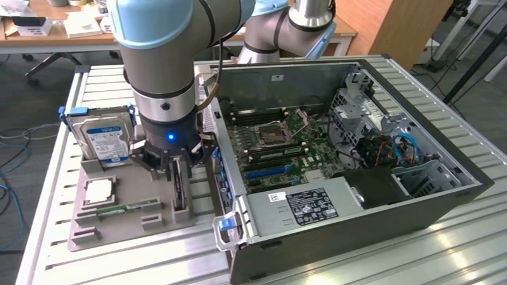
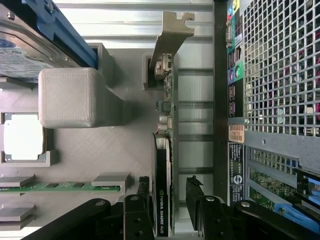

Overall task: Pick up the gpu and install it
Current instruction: 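Pick up the gpu and move the gpu toward the slot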

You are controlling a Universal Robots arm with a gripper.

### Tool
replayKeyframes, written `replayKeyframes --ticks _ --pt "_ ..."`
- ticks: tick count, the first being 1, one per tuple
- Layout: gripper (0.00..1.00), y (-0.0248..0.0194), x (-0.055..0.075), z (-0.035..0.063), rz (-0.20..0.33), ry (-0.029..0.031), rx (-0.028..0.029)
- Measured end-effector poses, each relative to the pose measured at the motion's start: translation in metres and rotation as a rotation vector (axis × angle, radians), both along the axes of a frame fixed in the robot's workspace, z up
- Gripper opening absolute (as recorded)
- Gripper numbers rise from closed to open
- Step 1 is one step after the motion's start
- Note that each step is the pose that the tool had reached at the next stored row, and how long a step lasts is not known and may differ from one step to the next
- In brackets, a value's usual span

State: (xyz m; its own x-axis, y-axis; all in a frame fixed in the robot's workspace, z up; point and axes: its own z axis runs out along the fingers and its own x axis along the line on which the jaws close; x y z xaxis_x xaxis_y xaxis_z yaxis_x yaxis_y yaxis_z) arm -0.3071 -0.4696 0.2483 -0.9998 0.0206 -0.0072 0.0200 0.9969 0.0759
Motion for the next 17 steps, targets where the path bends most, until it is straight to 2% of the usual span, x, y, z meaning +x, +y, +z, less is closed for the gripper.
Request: replayKeyframes --ticks 11,17 --pt "0.43 0.0 0.0 -0.0001 0.0 -0.0001 0.0001" --pt "0.43 0.0004 0.0 -0.0067 0.0 -0.0002 0.0001"
